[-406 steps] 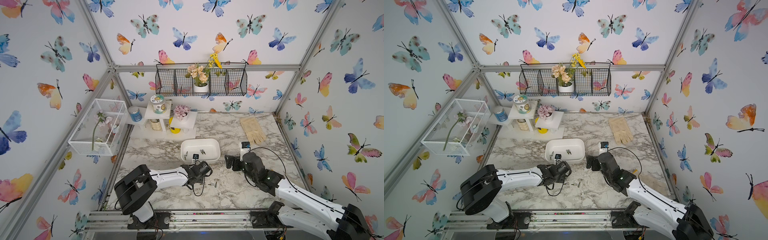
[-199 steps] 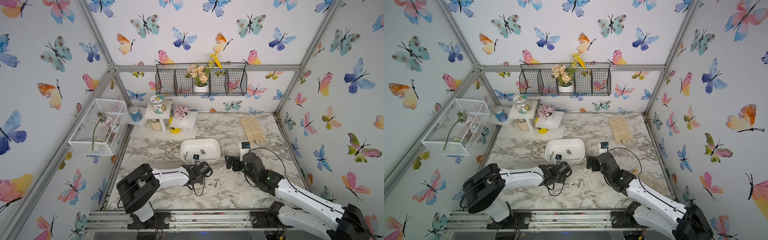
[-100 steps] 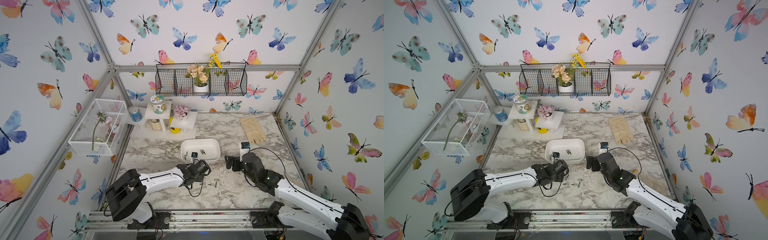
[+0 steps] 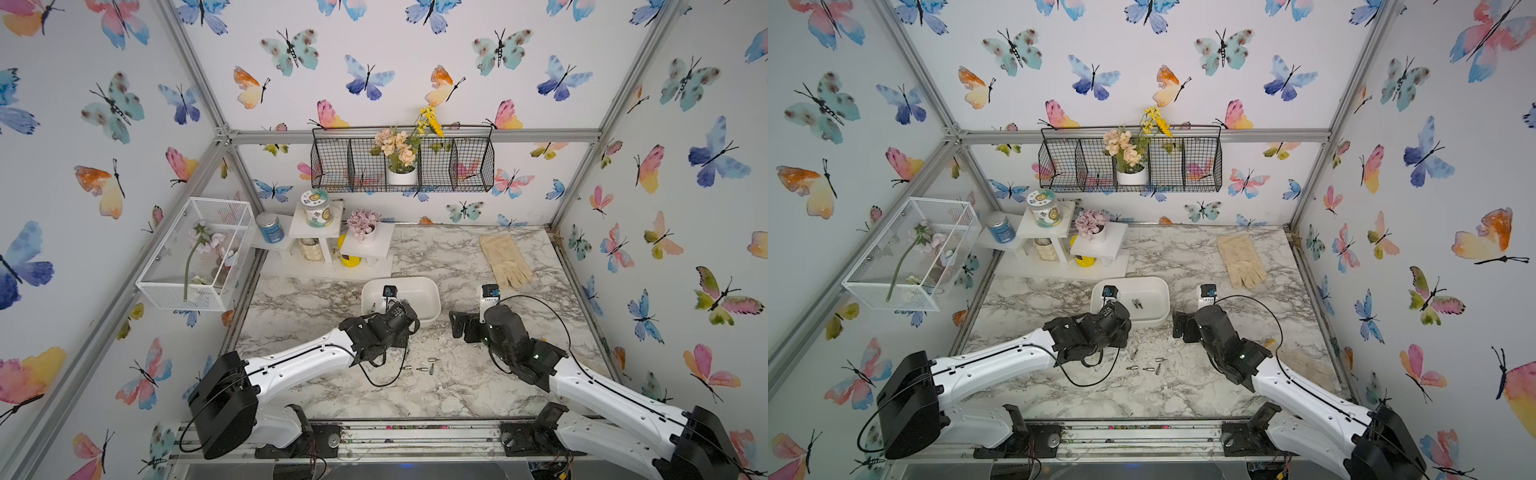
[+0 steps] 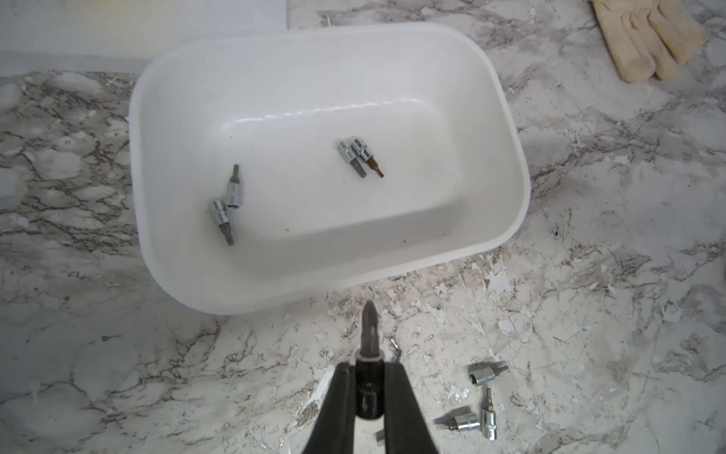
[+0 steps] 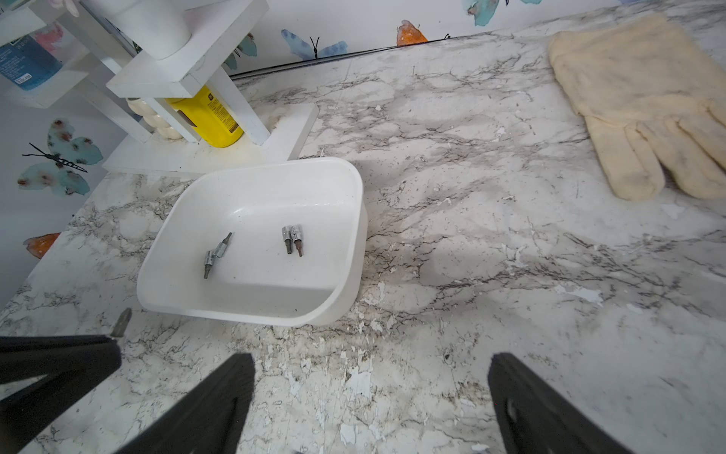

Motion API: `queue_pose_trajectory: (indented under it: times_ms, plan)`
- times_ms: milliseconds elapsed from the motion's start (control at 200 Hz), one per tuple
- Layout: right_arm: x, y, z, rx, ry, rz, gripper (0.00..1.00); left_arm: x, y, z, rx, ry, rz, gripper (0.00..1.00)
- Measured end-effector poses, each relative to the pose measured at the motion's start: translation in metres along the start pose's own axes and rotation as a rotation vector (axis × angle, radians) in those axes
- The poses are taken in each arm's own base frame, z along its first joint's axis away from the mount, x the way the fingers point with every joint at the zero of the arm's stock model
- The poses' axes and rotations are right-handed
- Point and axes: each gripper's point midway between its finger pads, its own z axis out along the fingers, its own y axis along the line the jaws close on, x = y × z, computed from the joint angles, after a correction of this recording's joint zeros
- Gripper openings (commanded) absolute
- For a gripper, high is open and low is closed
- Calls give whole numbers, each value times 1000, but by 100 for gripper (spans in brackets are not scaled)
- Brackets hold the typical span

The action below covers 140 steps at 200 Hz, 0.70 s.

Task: Put the bit on the desktop into the storage box
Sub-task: Pick up the screwdriver bit from the center of the board, then place the screwdriver bit in the storage box.

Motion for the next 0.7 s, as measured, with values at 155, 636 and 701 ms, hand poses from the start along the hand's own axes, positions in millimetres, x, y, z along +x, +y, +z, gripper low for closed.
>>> queue_pose_trajectory:
  times_ms: [155, 636, 701]
  plan:
    - [0, 0, 0, -1, 1, -1, 99, -25, 12, 14, -29, -27, -12, 11]
    - [0, 0, 0, -3, 2, -8, 98, -49, 32, 83, -95, 12, 22, 12]
    - [1, 1, 0, -3, 3, -8, 98, -47, 32, 89, -97, 19, 29, 13]
